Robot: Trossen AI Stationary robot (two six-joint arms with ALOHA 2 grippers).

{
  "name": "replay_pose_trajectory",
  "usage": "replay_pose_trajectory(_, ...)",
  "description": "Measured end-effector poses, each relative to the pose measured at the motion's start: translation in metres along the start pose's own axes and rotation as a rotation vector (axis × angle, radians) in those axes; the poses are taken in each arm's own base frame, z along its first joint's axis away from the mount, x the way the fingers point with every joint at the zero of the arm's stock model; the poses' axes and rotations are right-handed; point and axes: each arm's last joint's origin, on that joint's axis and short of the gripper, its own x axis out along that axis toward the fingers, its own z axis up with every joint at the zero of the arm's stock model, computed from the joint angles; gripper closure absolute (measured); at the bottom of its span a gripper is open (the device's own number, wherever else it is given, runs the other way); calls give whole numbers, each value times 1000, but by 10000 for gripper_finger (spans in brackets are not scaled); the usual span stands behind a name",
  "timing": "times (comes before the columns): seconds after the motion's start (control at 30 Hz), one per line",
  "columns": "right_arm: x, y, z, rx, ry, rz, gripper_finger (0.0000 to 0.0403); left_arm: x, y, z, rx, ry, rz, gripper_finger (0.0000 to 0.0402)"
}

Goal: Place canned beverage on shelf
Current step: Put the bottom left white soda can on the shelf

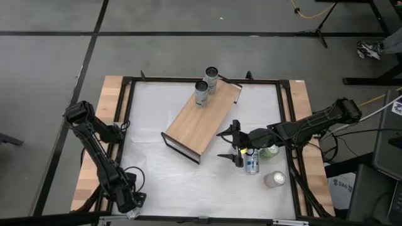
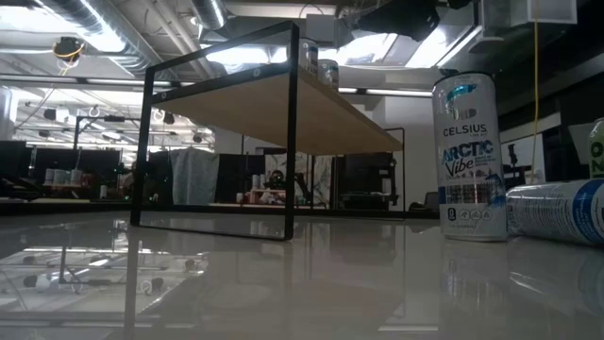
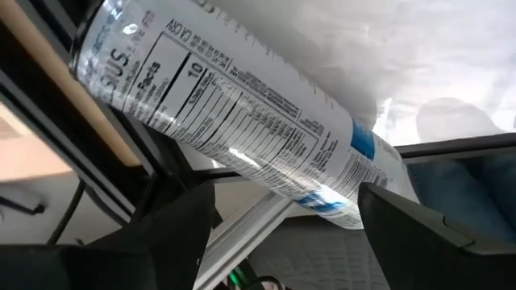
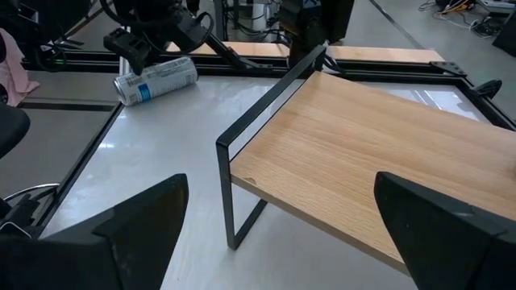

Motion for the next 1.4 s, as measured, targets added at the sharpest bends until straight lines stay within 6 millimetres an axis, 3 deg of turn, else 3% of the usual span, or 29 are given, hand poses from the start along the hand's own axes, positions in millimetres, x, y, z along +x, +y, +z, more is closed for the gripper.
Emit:
replay_pose_trajectory(0.83,0,0,0,0,0,0,17,3,0,-1,-28,5,21,103)
replay_pose_trajectory(1.4,0,0,0,-3,1,0,17,14,-11,8,-31,-122,-70,103)
